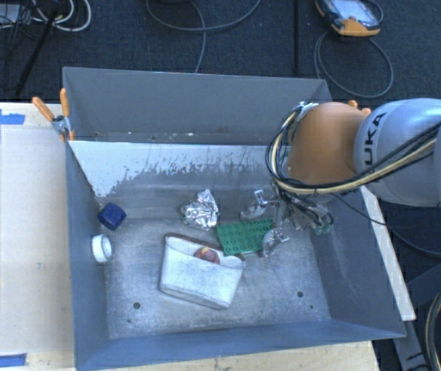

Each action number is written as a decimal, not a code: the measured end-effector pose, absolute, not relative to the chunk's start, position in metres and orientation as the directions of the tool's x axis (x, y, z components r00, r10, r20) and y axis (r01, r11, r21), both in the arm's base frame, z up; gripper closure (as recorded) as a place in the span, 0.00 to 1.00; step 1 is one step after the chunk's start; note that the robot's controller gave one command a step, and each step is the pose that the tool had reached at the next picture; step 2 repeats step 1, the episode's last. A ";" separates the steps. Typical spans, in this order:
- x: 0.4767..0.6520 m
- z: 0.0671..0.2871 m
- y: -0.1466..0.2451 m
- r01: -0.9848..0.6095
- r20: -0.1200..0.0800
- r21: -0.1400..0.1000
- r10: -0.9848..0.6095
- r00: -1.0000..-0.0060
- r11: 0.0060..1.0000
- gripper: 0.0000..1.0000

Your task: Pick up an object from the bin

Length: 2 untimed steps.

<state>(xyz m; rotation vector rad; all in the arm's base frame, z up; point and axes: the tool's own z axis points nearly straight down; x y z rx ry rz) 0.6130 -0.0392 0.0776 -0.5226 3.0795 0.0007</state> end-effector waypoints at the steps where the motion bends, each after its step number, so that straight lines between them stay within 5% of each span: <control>1: 0.605 0.213 -0.025 -0.381 -0.009 -0.003 -0.381 -0.925 0.925 1.00; 2: 0.605 0.213 -0.025 -0.381 -0.009 -0.003 -0.381 -0.925 0.925 1.00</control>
Offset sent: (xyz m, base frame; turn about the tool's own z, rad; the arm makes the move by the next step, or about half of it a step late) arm -0.0100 0.0144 0.1313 -0.0579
